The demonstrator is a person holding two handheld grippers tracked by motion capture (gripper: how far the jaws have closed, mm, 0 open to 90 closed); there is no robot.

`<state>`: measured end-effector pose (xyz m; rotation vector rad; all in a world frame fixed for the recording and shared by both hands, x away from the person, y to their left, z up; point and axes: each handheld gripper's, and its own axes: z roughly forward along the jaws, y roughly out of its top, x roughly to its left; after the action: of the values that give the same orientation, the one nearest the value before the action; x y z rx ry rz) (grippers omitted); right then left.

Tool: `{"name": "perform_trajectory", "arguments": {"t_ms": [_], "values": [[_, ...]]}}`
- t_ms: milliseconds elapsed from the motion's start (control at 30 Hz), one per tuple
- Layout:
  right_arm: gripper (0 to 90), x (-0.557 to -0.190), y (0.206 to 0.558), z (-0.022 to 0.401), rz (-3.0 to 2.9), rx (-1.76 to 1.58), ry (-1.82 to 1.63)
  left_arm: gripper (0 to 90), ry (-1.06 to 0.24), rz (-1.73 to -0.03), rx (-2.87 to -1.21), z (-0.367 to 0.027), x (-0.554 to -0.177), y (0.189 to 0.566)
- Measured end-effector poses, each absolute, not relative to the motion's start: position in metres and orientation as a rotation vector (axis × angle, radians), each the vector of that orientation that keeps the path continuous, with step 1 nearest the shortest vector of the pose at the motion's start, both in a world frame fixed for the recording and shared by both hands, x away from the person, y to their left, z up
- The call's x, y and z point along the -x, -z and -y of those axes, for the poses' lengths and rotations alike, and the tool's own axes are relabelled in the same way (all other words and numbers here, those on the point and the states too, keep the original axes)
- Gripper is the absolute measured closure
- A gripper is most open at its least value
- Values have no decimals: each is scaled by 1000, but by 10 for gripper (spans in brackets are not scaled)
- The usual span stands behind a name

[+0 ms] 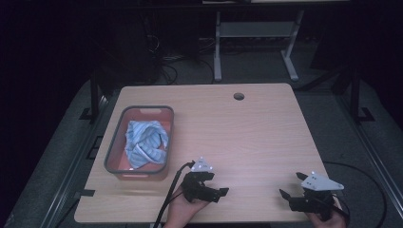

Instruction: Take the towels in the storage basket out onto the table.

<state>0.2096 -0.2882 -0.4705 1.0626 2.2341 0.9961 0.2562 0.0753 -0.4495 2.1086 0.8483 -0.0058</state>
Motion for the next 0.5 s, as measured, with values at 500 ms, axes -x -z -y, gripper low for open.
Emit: {"name": "perform_trajectory", "arguments": {"t_ms": [500], "values": [[151, -209, 469, 285, -2241, -1044, -1001, 225, 1, -834, -2125, -71, -260, 444]]}}
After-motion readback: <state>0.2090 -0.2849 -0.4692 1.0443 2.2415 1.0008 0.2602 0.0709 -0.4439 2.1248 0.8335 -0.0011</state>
